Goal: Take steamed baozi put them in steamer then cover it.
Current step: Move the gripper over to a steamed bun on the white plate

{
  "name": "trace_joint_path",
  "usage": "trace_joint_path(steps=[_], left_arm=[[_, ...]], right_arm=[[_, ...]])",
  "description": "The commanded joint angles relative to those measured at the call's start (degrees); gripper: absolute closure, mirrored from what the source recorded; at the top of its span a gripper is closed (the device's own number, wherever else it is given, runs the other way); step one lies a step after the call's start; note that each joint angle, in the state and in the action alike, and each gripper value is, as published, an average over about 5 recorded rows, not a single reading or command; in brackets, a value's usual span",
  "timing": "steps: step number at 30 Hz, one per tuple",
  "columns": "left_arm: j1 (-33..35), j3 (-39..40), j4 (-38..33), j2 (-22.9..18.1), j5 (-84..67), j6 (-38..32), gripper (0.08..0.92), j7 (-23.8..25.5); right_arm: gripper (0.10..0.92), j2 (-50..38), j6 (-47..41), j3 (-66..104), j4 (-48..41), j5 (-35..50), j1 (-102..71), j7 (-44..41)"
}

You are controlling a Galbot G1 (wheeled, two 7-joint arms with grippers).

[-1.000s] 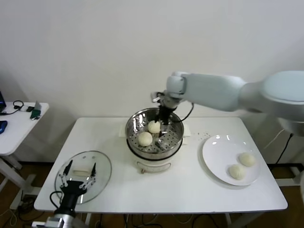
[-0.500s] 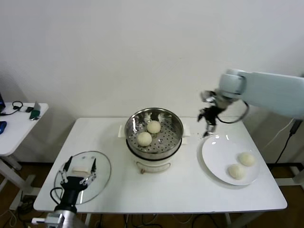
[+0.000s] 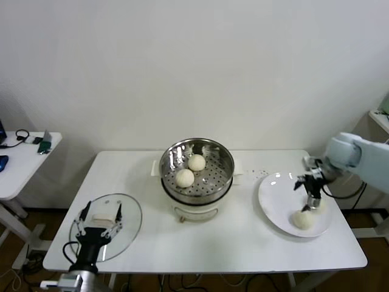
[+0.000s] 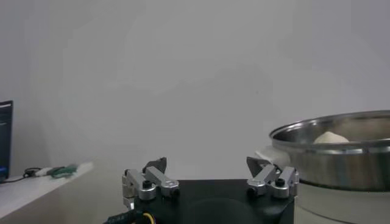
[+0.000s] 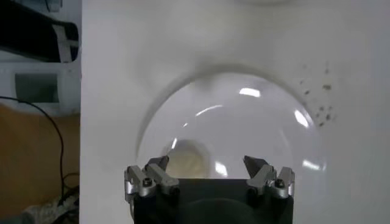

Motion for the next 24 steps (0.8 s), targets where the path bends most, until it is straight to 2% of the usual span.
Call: trace_joint_path(steps=[1, 13, 24], left_arm=[[0.23, 0.2, -0.03, -1.26, 1.7, 0.36, 0.177, -0.05], [0.76, -0.26, 0.29, -1.51, 2.05, 0.1, 0.177, -0.12], [0.83, -0.42, 0.43, -1.39, 2.05, 0.24, 0.177, -0.45]], right_arm=[[0.203, -2.59, 1.05, 13.38, -3.77, -8.34, -15.73, -0.86], [0.203, 4.18, 0.92, 12.56, -7.64, -8.08, -15.53, -0.81], [0.203, 6.55, 1.1, 9.54, -9.6, -8.02, -13.41, -1.68]])
